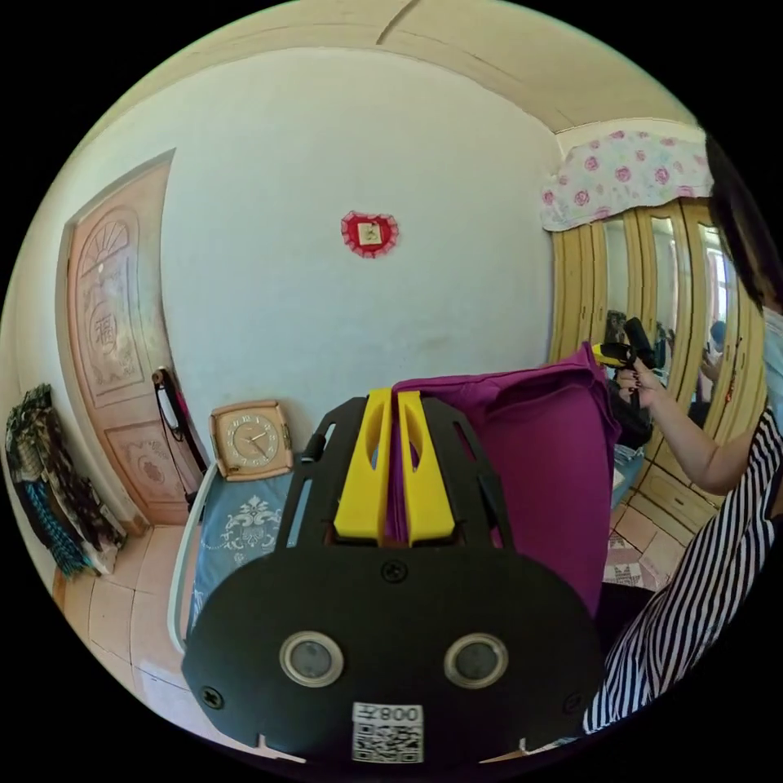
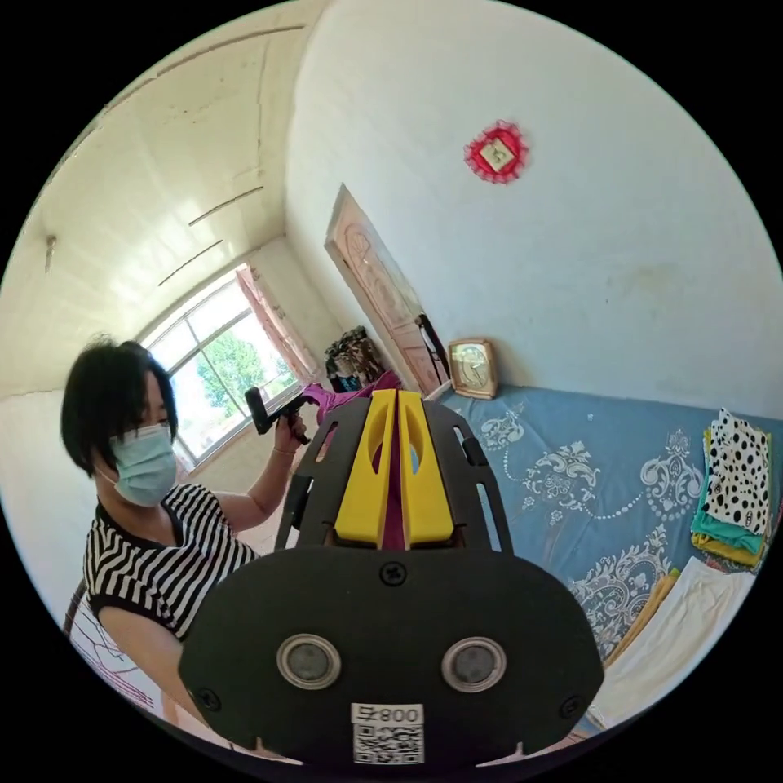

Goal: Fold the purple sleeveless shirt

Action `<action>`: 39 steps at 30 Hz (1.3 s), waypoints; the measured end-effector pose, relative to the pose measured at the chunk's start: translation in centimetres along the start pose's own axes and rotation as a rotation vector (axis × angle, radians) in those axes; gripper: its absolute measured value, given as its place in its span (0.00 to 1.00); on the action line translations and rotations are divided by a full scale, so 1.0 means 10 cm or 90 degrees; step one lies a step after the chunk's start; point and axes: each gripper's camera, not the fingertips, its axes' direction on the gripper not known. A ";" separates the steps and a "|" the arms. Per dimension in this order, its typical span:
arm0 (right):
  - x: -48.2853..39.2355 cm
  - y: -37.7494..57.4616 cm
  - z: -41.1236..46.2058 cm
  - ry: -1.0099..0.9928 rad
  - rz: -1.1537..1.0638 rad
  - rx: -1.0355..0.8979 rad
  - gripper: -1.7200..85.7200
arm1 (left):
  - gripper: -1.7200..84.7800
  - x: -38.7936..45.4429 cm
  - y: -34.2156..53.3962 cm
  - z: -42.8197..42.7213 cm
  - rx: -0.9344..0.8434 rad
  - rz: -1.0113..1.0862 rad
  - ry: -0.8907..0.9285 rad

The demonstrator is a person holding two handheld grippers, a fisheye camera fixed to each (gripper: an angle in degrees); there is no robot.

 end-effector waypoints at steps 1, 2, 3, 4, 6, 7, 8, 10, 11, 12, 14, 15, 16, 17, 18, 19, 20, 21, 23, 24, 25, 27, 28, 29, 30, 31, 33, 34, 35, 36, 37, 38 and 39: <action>0.47 -0.19 0.16 0.018 0.023 -0.024 0.02 | 0.04 -0.23 -0.09 0.37 -0.036 -0.016 -0.009; 0.97 -0.37 0.33 0.039 0.061 -0.043 0.02 | 0.04 -0.35 -0.13 0.57 -0.056 -0.029 -0.008; 1.23 -0.44 0.42 0.035 0.081 -0.048 0.03 | 0.04 -0.59 -0.20 0.99 -0.098 -0.054 -0.001; 1.76 -0.58 0.62 0.031 0.117 -0.070 0.03 | 0.05 -0.85 -0.23 1.43 -0.147 -0.087 -0.004; 2.57 -0.68 0.94 0.056 0.192 -0.107 0.03 | 0.06 -1.22 -0.19 2.08 -0.219 -0.135 0.000; 3.09 -0.67 1.12 0.083 0.246 -0.133 0.03 | 0.07 -1.47 -0.10 2.48 -0.275 -0.185 -0.006; 3.57 -0.60 1.27 0.099 0.310 -0.148 0.04 | 0.07 -1.60 -0.03 2.65 -0.299 -0.216 -0.004; 4.15 -0.42 1.42 0.107 0.373 -0.168 0.05 | 0.09 -2.01 0.29 3.18 -0.373 -0.285 0.025; 4.44 -0.27 1.48 0.113 0.398 -0.179 0.05 | 0.10 -2.10 0.38 3.25 -0.385 -0.299 0.023; 4.57 -0.19 1.50 0.114 0.405 -0.185 0.05 | 0.10 -2.26 0.55 3.36 -0.407 -0.322 0.037; 4.94 0.14 1.47 0.118 0.420 -0.216 0.06 | 0.11 -2.49 0.81 3.42 -0.431 -0.346 0.068; 5.00 0.23 1.44 0.118 0.420 -0.224 0.06 | 0.11 -2.63 0.96 3.38 -0.446 -0.356 0.076; 5.09 0.42 1.35 0.118 0.422 -0.240 0.06 | 0.11 -2.76 1.12 3.30 -0.455 -0.368 0.090; 5.12 0.61 1.23 0.123 0.426 -0.250 0.06 | 0.11 -2.82 1.19 3.24 -0.458 -0.373 0.100; 5.13 0.70 1.16 0.124 0.428 -0.252 0.06 | 0.11 -2.93 1.33 3.10 -0.465 -0.384 0.119; 5.12 0.89 1.00 0.125 0.434 -0.259 0.07 | 0.11 -3.04 1.46 2.93 -0.473 -0.402 0.131; 5.09 1.07 0.83 0.135 0.446 -0.266 0.07 | 0.11 -3.09 1.53 2.83 -0.475 -0.410 0.137; 5.07 1.16 0.74 0.142 0.451 -0.265 0.07 | 0.11 -3.17 1.66 2.63 -0.480 -0.429 0.151; 4.93 1.48 0.42 0.161 0.475 -0.270 0.07 | 0.12 -3.29 1.84 2.32 -0.486 -0.465 0.178; 4.89 1.55 0.34 0.167 0.481 -0.269 0.08 | 0.12 -3.36 1.97 2.11 -0.493 -0.487 0.196; 4.80 1.67 0.20 0.177 0.485 -0.266 0.08 | 0.12 -3.42 2.08 1.92 -0.504 -0.510 0.208; 4.68 1.83 0.04 0.194 0.491 -0.263 0.09 | 0.12 -3.50 2.24 1.68 -0.520 -0.540 0.230; 4.62 1.93 -0.04 0.209 0.490 -0.267 0.09 | 0.12 -3.55 2.34 1.55 -0.536 -0.561 0.239; 4.58 2.02 -0.09 0.221 0.500 -0.281 0.10 | 0.12 -3.58 2.38 1.48 -0.540 -0.573 0.242; 4.58 2.06 -0.10 0.223 0.506 -0.289 0.10 | 0.13 -3.62 2.45 1.37 -0.537 -0.599 0.261; 4.56 2.14 -0.12 0.224 0.513 -0.301 0.10 | 0.13 -3.66 2.51 1.29 -0.538 -0.620 0.287; 4.56 2.22 -0.14 0.241 0.515 -0.317 0.10 | 0.13 -3.72 2.55 1.18 -0.539 -0.634 0.307; 4.58 2.27 -0.16 0.250 0.522 -0.326 0.10 | 0.13 -3.76 2.56 1.13 -0.544 -0.637 0.316; 4.61 2.32 -0.18 0.246 0.534 -0.321 0.11 | 0.13 -3.78 2.57 1.10 -0.545 -0.638 0.318; 4.63 2.33 -0.19 0.242 0.539 -0.318 0.11 | 0.13 -3.82 2.57 1.06 -0.546 -0.638 0.327; 4.67 2.36 -0.22 0.249 0.545 -0.319 0.11 | 0.13 -3.87 2.57 1.03 -0.548 -0.637 0.334; 4.71 2.38 -0.24 0.258 0.549 -0.324 0.11 | 0.13 -3.89 2.57 1.01 -0.547 -0.638 0.335; 4.73 2.39 -0.25 0.260 0.552 -0.329 0.11 | 0.13 -3.95 2.58 0.97 -0.542 -0.645 0.336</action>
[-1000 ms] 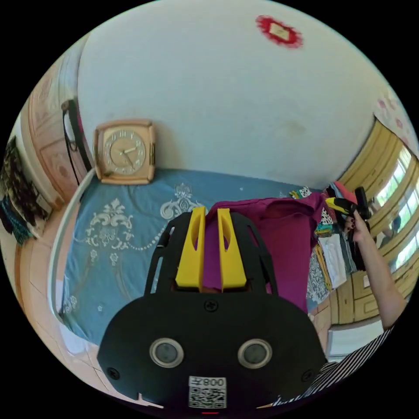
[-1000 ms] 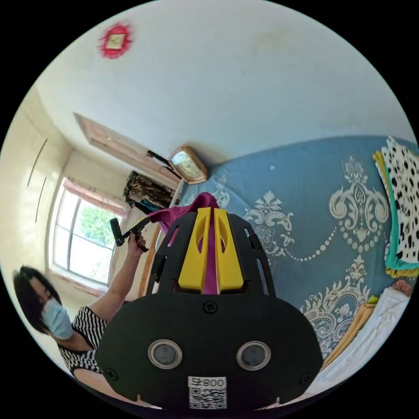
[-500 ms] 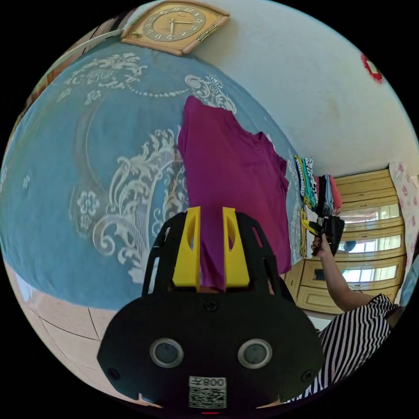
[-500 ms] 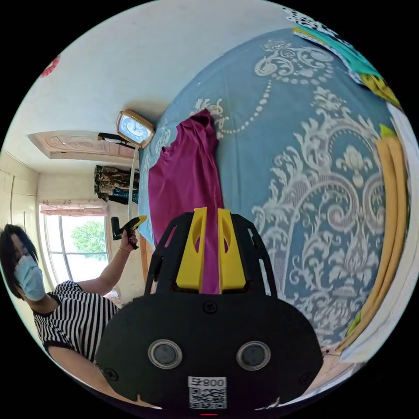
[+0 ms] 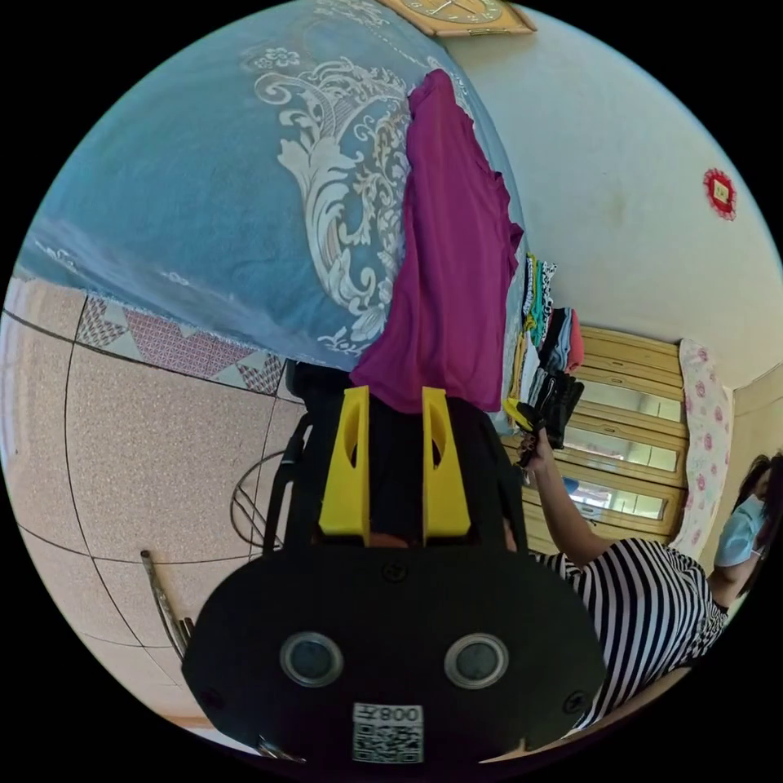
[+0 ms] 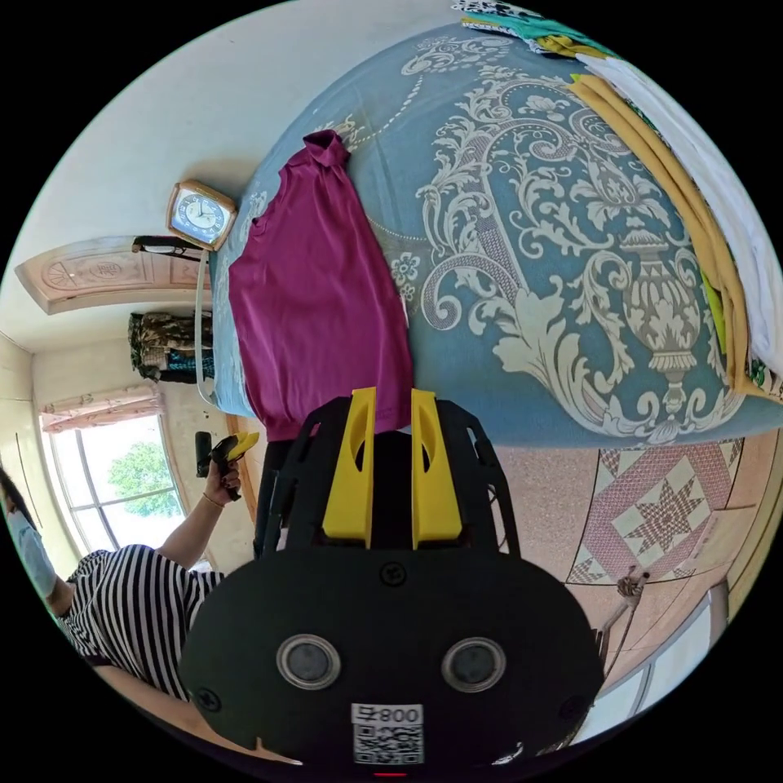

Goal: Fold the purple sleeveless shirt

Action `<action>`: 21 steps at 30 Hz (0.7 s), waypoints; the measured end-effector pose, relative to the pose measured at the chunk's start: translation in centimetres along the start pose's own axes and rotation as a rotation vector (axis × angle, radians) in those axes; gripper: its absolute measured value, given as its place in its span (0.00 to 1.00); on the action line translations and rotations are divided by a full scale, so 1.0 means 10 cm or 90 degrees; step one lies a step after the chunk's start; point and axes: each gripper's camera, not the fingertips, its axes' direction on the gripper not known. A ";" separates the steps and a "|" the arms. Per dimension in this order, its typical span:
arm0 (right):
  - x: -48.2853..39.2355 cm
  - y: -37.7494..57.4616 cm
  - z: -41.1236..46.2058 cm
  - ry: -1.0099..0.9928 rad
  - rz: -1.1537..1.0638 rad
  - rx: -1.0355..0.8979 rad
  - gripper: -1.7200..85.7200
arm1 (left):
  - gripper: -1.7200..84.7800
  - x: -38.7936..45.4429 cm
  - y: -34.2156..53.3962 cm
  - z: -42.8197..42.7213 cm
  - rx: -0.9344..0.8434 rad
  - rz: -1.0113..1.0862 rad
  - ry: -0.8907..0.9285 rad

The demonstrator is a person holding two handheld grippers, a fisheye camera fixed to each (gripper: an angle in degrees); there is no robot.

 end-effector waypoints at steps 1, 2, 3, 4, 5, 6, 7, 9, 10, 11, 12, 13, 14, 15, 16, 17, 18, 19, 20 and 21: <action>0.05 -0.02 0.01 0.012 0.006 -0.011 0.11 | 0.13 -0.03 0.00 -0.07 0.005 -0.002 0.008; 0.09 -0.04 0.03 0.026 0.011 -0.024 0.11 | 0.14 -0.05 0.00 -0.10 0.007 -0.003 0.011; 0.11 -0.05 0.04 0.031 0.013 -0.028 0.11 | 0.14 -0.08 0.00 -0.15 0.012 -0.006 0.015; 0.15 -0.06 0.02 0.033 0.021 -0.021 0.10 | 0.14 -0.12 0.00 -0.20 0.018 -0.015 0.021; 0.19 -0.07 0.00 0.029 0.030 -0.019 0.10 | 0.14 -0.14 0.00 -0.23 0.020 -0.019 0.026; 0.21 -0.07 -0.01 0.027 0.033 -0.019 0.10 | 0.14 -0.17 -0.01 -0.26 0.024 -0.025 0.035; 0.24 -0.07 -0.03 0.026 0.037 -0.018 0.10 | 0.14 -0.19 -0.02 -0.30 0.026 -0.029 0.039; 0.28 -0.08 -0.06 0.026 0.041 -0.019 0.09 | 0.15 -0.19 -0.05 -0.32 0.019 -0.028 0.040; 0.29 -0.08 -0.08 0.028 0.043 -0.020 0.09 | 0.15 -0.18 -0.07 -0.32 0.008 -0.026 0.039; 0.30 -0.08 -0.09 0.033 0.044 -0.022 0.09 | 0.15 -0.18 -0.09 -0.32 0.000 -0.025 0.037; 0.30 -0.07 -0.10 0.036 0.044 -0.022 0.09 | 0.15 -0.16 -0.11 -0.30 -0.014 -0.021 0.034; 0.30 -0.06 -0.11 0.041 0.045 -0.023 0.09 | 0.15 -0.13 -0.14 -0.29 -0.024 -0.018 0.032; 0.30 -0.05 -0.13 0.045 0.046 -0.023 0.09 | 0.15 -0.12 -0.15 -0.29 -0.028 -0.017 0.030; 0.30 -0.04 -0.14 0.048 0.046 -0.023 0.09 | 0.14 -0.09 -0.17 -0.29 -0.036 -0.016 0.022; 0.29 -0.02 -0.15 0.055 0.046 -0.022 0.09 | 0.13 -0.05 -0.20 -0.29 -0.046 -0.015 0.010; 0.28 0.00 -0.16 0.063 0.045 -0.020 0.09 | 0.12 -0.03 -0.20 -0.29 -0.051 -0.015 0.001; 0.28 0.01 -0.16 0.066 0.045 -0.020 0.09 | 0.10 0.01 -0.20 -0.31 -0.056 -0.016 -0.019; 0.27 0.04 -0.18 0.071 0.047 -0.018 0.09 | 0.09 0.04 -0.19 -0.34 -0.057 -0.020 -0.029; 0.26 0.07 -0.19 0.078 0.047 -0.017 0.09 | 0.08 0.05 -0.18 -0.35 -0.057 -0.021 -0.028; 0.26 0.08 -0.19 0.082 0.047 -0.016 0.08 | 0.06 0.08 -0.14 -0.39 -0.057 -0.024 -0.024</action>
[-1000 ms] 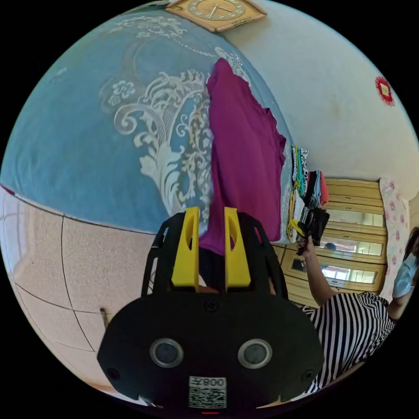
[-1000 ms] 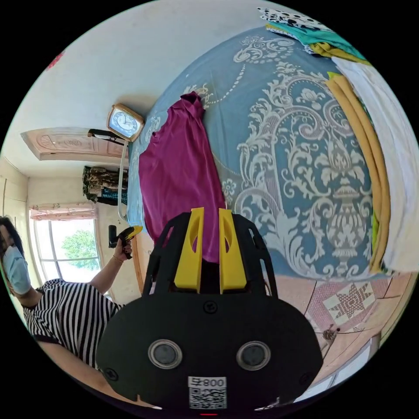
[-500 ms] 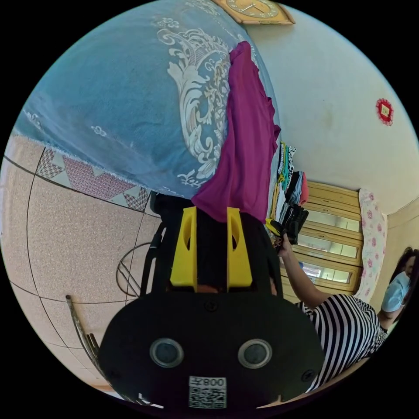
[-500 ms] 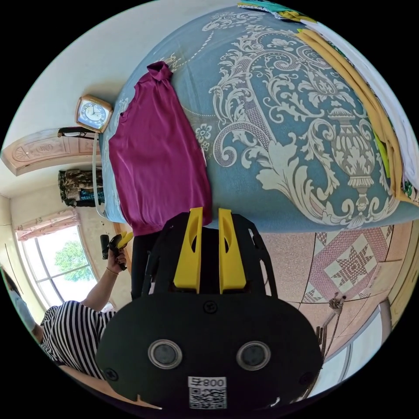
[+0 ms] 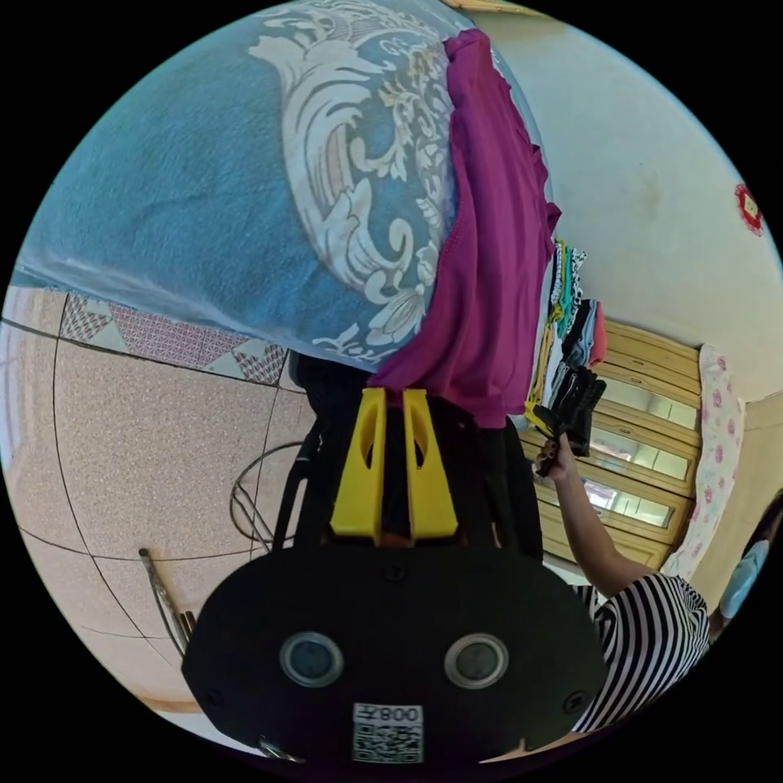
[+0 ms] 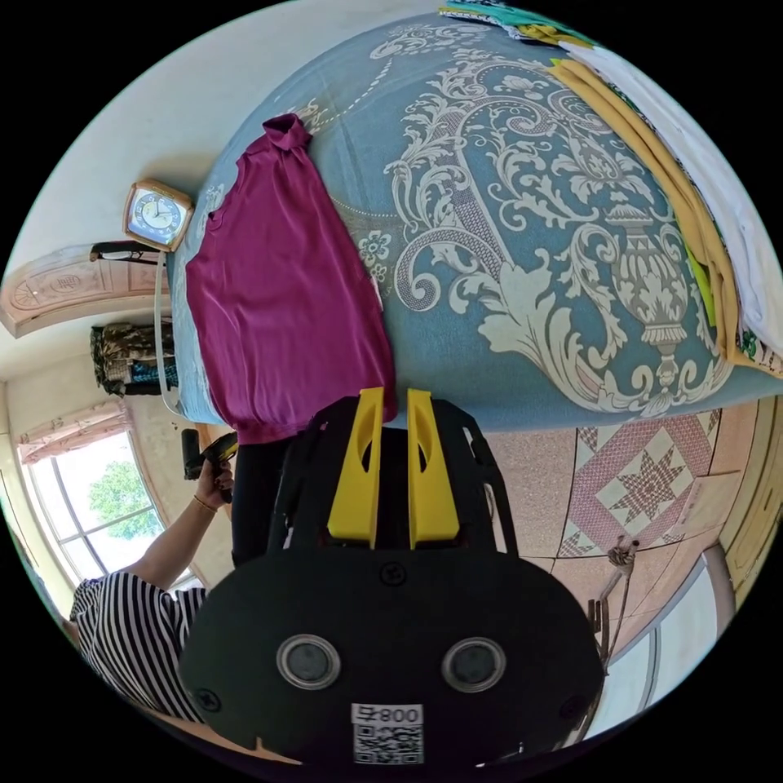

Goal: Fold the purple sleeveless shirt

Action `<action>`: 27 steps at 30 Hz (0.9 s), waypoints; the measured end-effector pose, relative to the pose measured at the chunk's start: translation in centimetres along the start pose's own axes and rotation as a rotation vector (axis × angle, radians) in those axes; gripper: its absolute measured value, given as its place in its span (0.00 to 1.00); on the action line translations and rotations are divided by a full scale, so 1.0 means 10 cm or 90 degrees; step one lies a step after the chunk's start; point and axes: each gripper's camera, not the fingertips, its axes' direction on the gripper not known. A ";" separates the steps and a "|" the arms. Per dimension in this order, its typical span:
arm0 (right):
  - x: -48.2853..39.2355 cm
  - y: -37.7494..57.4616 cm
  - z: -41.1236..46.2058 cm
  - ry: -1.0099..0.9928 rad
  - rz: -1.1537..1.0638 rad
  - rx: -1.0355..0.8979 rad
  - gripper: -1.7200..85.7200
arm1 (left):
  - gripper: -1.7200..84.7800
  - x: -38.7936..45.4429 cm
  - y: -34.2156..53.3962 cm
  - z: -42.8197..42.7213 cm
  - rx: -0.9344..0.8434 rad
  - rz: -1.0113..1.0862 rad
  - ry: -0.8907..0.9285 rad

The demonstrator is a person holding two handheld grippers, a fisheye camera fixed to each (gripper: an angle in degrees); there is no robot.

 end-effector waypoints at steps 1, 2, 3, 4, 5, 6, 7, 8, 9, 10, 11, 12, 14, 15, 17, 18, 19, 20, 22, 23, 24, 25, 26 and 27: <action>-0.01 0.03 -0.01 0.007 0.000 0.002 0.08 | 0.05 0.02 0.05 -0.04 0.004 -0.003 -0.002; -0.02 0.07 -0.02 0.015 0.000 0.005 0.08 | 0.05 0.03 0.08 -0.06 0.008 -0.001 -0.002; -0.02 0.09 -0.03 0.019 0.000 0.008 0.07 | 0.04 0.05 0.14 -0.10 0.012 0.001 0.000; -0.03 0.14 -0.04 0.025 0.001 0.012 0.06 | 0.04 0.06 0.21 -0.14 0.019 0.000 0.004; -0.03 0.19 -0.05 0.027 0.002 0.016 0.06 | 0.04 0.07 0.24 -0.17 0.025 0.000 0.007; -0.03 0.21 -0.06 0.024 0.000 0.016 0.05 | 0.04 0.08 0.32 -0.22 0.041 -0.002 0.021; -0.03 0.25 -0.05 0.012 -0.003 0.005 0.05 | 0.04 0.09 0.41 -0.27 0.060 -0.005 0.040; -0.03 0.30 -0.07 0.011 0.001 0.006 0.04 | 0.03 0.09 0.46 -0.30 0.070 -0.007 0.051; -0.03 0.32 -0.08 0.009 0.002 0.004 0.04 | 0.03 0.11 0.56 -0.37 0.095 -0.009 0.077; -0.03 0.35 -0.09 -0.002 -0.001 -0.006 0.04 | 0.03 0.14 0.66 -0.44 0.118 -0.003 0.104; -0.03 0.40 -0.12 -0.015 -0.007 -0.017 0.04 | 0.03 0.16 0.72 -0.47 0.130 0.002 0.116; -0.04 0.42 -0.15 -0.023 -0.013 -0.018 0.03 | 0.03 0.22 0.83 -0.55 0.150 0.014 0.138; -0.07 0.56 -0.33 -0.046 -0.042 -0.006 0.03 | 0.03 0.34 0.99 -0.66 0.173 0.044 0.161; -0.08 0.60 -0.39 -0.055 -0.050 -0.002 0.03 | 0.03 0.44 1.10 -0.74 0.185 0.067 0.167; -0.10 0.81 -0.62 -0.096 -0.081 0.019 0.03 | 0.03 0.58 1.28 -0.84 0.200 0.101 0.172; -0.10 0.86 -0.68 -0.104 -0.089 0.025 0.03 | 0.03 0.67 1.41 -0.89 0.206 0.119 0.172; -0.09 0.96 -0.77 -0.119 -0.101 0.031 0.03 | 0.03 0.74 1.52 -0.92 0.211 0.129 0.166; -0.07 1.05 -0.83 -0.130 -0.109 0.034 0.03 | 0.03 0.76 1.58 -0.93 0.213 0.131 0.162; -0.05 1.13 -0.87 -0.142 -0.115 0.030 0.03 | 0.03 0.83 1.72 -0.91 0.221 0.124 0.169; -0.04 1.15 -0.88 -0.151 -0.117 0.028 0.03 | 0.03 0.83 1.73 -0.90 0.223 0.118 0.172; -0.03 1.15 -0.89 -0.156 -0.117 0.027 0.03 | 0.03 0.86 1.74 -0.88 0.232 0.106 0.174; -0.04 1.13 -0.89 -0.165 -0.117 0.024 0.03 | 0.03 0.90 1.70 -0.85 0.238 0.100 0.176; -0.07 1.07 -0.92 -0.173 -0.121 0.023 0.03 | 0.03 0.93 1.66 -0.85 0.241 0.098 0.176; -0.09 1.03 -0.94 -0.176 -0.125 0.023 0.03 | 0.03 1.03 1.55 -0.84 0.245 0.099 0.169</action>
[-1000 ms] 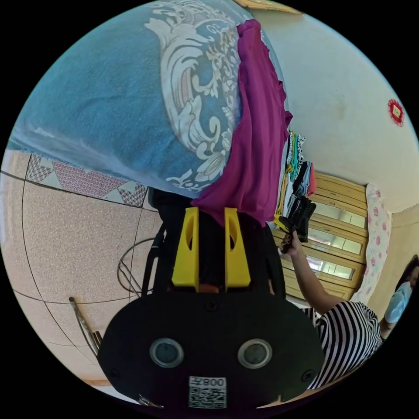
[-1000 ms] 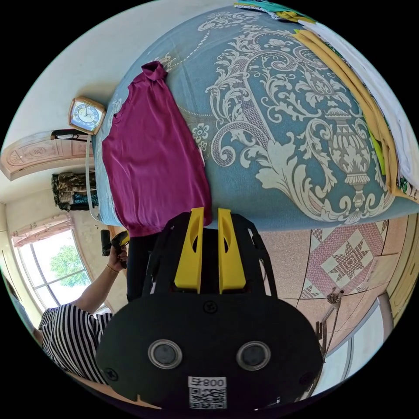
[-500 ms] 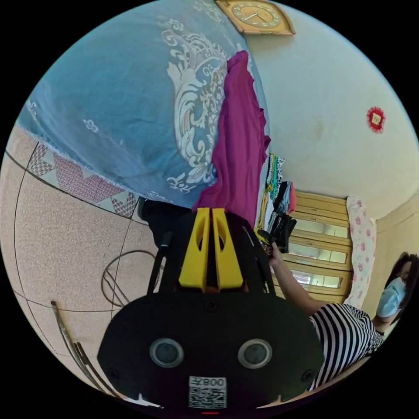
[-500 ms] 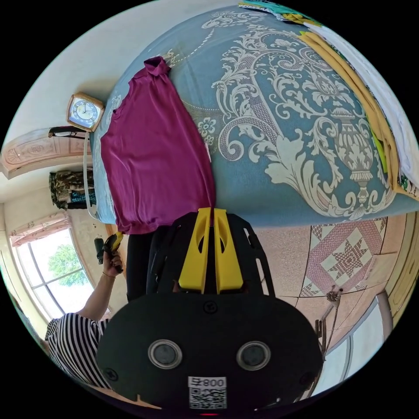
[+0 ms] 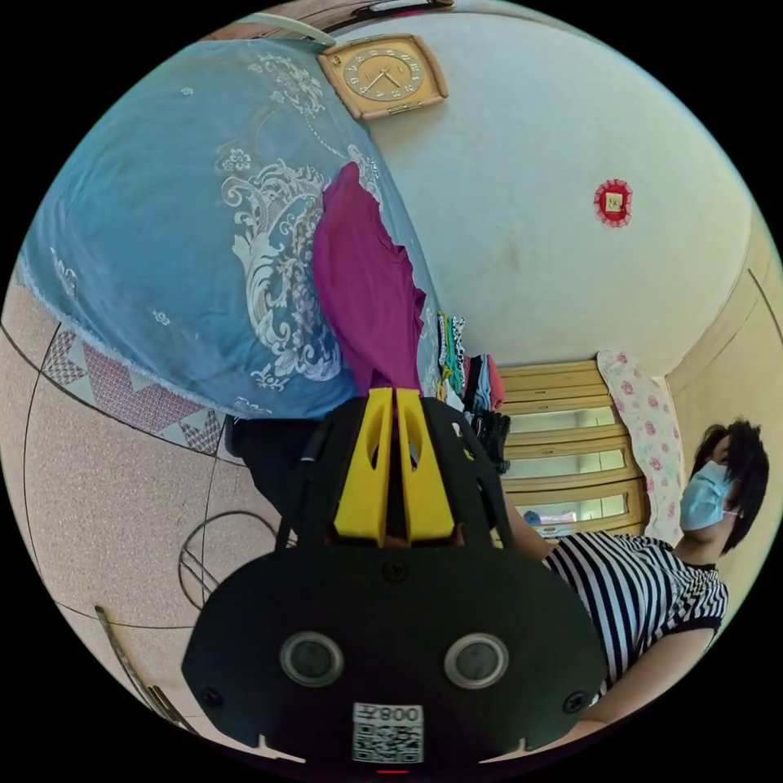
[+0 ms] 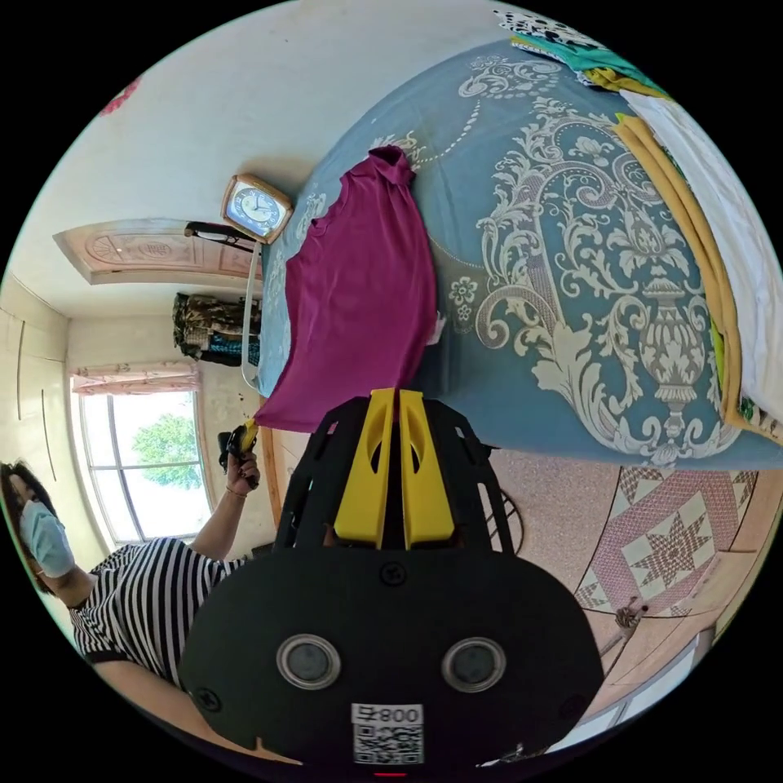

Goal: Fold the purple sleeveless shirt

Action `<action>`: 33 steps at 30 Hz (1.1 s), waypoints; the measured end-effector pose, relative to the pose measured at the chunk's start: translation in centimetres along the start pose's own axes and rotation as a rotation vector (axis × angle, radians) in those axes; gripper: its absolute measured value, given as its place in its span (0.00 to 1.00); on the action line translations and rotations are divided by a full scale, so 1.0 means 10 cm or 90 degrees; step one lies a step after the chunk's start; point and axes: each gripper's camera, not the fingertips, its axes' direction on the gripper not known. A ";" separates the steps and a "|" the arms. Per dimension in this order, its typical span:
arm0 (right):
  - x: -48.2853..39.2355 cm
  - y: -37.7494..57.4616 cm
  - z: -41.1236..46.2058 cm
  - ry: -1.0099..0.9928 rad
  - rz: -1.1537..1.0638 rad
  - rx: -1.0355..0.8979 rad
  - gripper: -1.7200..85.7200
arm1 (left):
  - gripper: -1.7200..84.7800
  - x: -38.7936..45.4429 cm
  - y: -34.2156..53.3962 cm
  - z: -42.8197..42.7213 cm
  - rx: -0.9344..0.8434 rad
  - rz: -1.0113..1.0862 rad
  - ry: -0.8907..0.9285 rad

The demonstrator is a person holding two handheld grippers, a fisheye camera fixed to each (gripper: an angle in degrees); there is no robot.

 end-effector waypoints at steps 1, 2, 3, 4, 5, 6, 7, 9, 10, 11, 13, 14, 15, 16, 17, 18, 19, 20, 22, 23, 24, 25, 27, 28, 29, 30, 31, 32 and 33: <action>-0.07 -0.12 -0.04 -0.005 -0.009 0.002 0.03 | 0.02 0.10 -0.16 0.08 0.001 0.007 -0.006; -0.17 -0.29 -0.11 -0.018 -0.022 0.006 0.03 | 0.02 0.17 -0.26 0.11 0.003 0.013 -0.007; -0.23 -0.39 -0.16 -0.025 -0.031 0.008 0.03 | 0.02 0.34 -0.49 0.18 0.010 0.030 -0.005; -0.40 -0.61 -0.30 -0.029 -0.051 0.021 0.03 | 0.02 0.57 -0.76 0.23 0.018 0.052 -0.002; -0.63 -0.84 -0.51 -0.039 -0.078 0.053 0.03 | 0.02 0.72 -0.90 0.23 0.031 0.067 -0.002; -0.76 -0.96 -0.64 -0.050 -0.094 0.070 0.03 | 0.02 1.06 -1.18 0.20 0.063 0.105 0.002; -1.06 -1.16 -0.94 -0.063 -0.130 0.111 0.03 | 0.02 1.44 -1.43 0.15 0.094 0.147 0.015; -1.57 -1.37 -1.44 -0.063 -0.195 0.173 0.03 | 0.02 2.08 -1.71 0.04 0.136 0.224 0.023; -1.92 -1.43 -1.76 -0.054 -0.242 0.208 0.03 | 0.02 2.50 -1.83 -0.04 0.156 0.275 0.017; -2.25 -1.44 -2.06 -0.038 -0.285 0.240 0.03 | 0.03 2.69 -1.86 -0.08 0.166 0.301 0.015; -2.65 -1.36 -2.46 -0.013 -0.344 0.276 0.03 | 0.03 3.37 -1.86 -0.24 0.191 0.397 0.004; -2.85 -1.26 -2.67 0.002 -0.373 0.300 0.03 | 0.03 3.49 -1.84 -0.27 0.196 0.416 0.001; -2.92 -1.20 -2.77 0.005 -0.384 0.310 0.03 | 0.03 3.70 -1.77 -0.32 0.201 0.449 0.001; -3.00 -1.07 -2.93 0.003 -0.403 0.332 0.03 | 0.03 3.83 -1.69 -0.36 0.200 0.472 -0.001; -3.02 -0.93 -3.04 -0.010 -0.416 0.350 0.03 | 0.03 3.87 -1.64 -0.38 0.199 0.481 0.000; -3.01 -0.86 -3.08 -0.017 -0.420 0.356 0.03 | 0.03 3.91 -1.53 -0.40 0.197 0.494 0.009; -2.95 -0.70 -3.13 -0.033 -0.425 0.365 0.03 | 0.03 3.90 -1.41 -0.41 0.190 0.501 0.016; -2.85 -0.56 -3.14 -0.047 -0.426 0.365 0.03 | 0.03 3.87 -1.35 -0.40 0.185 0.503 0.016; -2.64 -0.35 -3.07 -0.054 -0.416 0.350 0.03 | 0.03 3.66 -1.10 -0.34 0.151 0.496 0.005; -2.47 -0.23 -2.97 -0.055 -0.402 0.325 0.03 | 0.03 3.59 -1.03 -0.31 0.138 0.494 -0.001; -2.38 -0.16 -2.91 -0.055 -0.393 0.315 0.03 | 0.03 3.40 -0.90 -0.22 0.102 0.478 -0.019; -2.16 -0.02 -2.76 -0.057 -0.370 0.295 0.03 | 0.03 3.17 -0.77 -0.14 0.075 0.455 -0.029; -1.79 0.17 -2.48 -0.063 -0.324 0.251 0.03 | 0.03 2.77 -0.59 0.02 0.027 0.409 -0.050; -1.50 0.30 -2.28 -0.075 -0.281 0.222 0.03 | 0.03 2.47 -0.47 0.12 0.003 0.369 -0.066; -1.19 0.43 -2.05 -0.096 -0.233 0.191 0.03 | 0.03 2.30 -0.41 0.17 -0.007 0.346 -0.069; -1.04 0.48 -1.94 -0.098 -0.207 0.172 0.03 | 0.03 1.96 -0.30 0.29 -0.039 0.294 -0.082; -0.74 0.59 -1.70 -0.085 -0.148 0.140 0.03 | 0.03 1.60 -0.20 0.42 -0.070 0.235 -0.104; -0.46 0.70 -1.49 -0.100 -0.101 0.117 0.03 | 0.03 1.42 -0.15 0.48 -0.082 0.204 -0.109; -0.33 0.74 -1.39 -0.106 -0.077 0.101 0.03 | 0.03 1.05 -0.06 0.60 -0.112 0.138 -0.106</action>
